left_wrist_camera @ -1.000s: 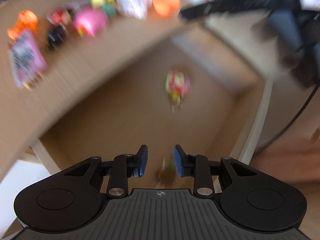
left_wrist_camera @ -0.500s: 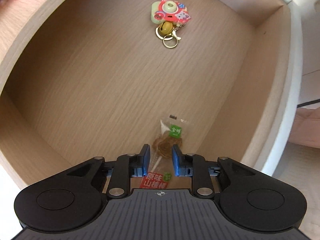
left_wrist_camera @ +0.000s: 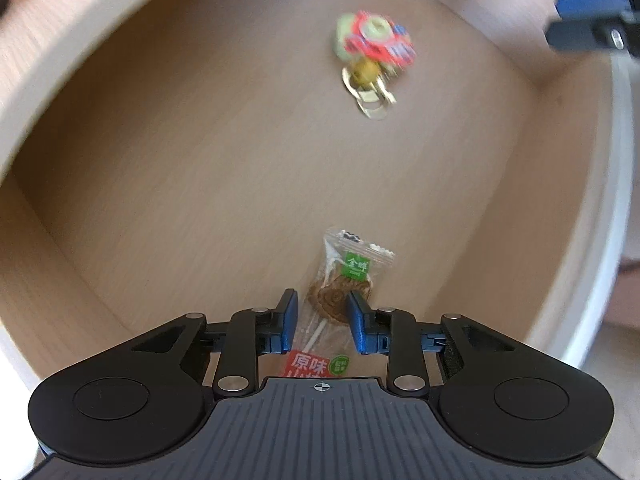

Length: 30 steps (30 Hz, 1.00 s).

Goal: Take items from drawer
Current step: 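Grasp the wrapped candy stick with the left tool while the right tool grasps the pink bell keychain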

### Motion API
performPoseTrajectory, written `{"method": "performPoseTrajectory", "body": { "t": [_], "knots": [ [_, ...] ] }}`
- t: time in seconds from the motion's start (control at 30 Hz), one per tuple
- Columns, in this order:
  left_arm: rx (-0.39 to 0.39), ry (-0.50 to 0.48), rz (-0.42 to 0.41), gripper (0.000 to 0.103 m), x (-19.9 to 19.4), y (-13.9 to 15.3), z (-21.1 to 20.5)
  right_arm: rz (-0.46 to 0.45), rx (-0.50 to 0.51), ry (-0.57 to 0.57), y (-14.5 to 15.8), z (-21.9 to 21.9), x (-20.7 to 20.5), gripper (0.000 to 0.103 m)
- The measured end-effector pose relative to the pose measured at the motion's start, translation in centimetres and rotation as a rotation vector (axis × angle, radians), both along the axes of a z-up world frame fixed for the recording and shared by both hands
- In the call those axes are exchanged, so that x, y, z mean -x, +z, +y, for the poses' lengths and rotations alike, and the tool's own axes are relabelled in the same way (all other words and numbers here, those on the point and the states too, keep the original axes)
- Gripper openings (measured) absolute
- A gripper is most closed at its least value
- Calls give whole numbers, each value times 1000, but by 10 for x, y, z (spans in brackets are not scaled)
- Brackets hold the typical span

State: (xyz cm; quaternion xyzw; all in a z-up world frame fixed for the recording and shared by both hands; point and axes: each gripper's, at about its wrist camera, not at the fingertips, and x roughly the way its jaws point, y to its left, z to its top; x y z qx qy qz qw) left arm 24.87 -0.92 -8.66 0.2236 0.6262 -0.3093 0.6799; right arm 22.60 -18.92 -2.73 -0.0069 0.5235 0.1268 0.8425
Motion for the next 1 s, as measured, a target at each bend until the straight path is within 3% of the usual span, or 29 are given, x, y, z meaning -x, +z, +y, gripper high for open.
{"method": "performPoseTrajectory", "body": {
  "t": [0.1,0.2,0.27,0.4,0.63,0.73,0.77,0.87,1.0],
  "knots": [
    [11,74,-142,22,-20,10,-2,1,-1,5,-1,3,-3,73],
    [115,154,-116,24,-38,24,3,-7,-1,15,1,6,-6,73],
    [107,161,-105,25,-39,25,4,-15,0,25,3,7,-9,73],
    [110,137,-206,25,-11,24,5,-15,11,24,0,6,-16,74],
    [106,175,-242,26,-20,5,6,-10,19,76,-6,11,-27,74],
    [131,169,-264,38,-18,3,8,-16,34,113,-10,19,-32,74],
    [126,161,-264,45,-18,0,6,-18,44,125,-12,22,-35,75],
    [106,130,-268,54,-17,-9,-3,-29,82,166,-20,35,-44,75],
    [129,142,-266,56,-20,-7,-3,-31,148,211,-38,52,-65,75]
  ]
}}
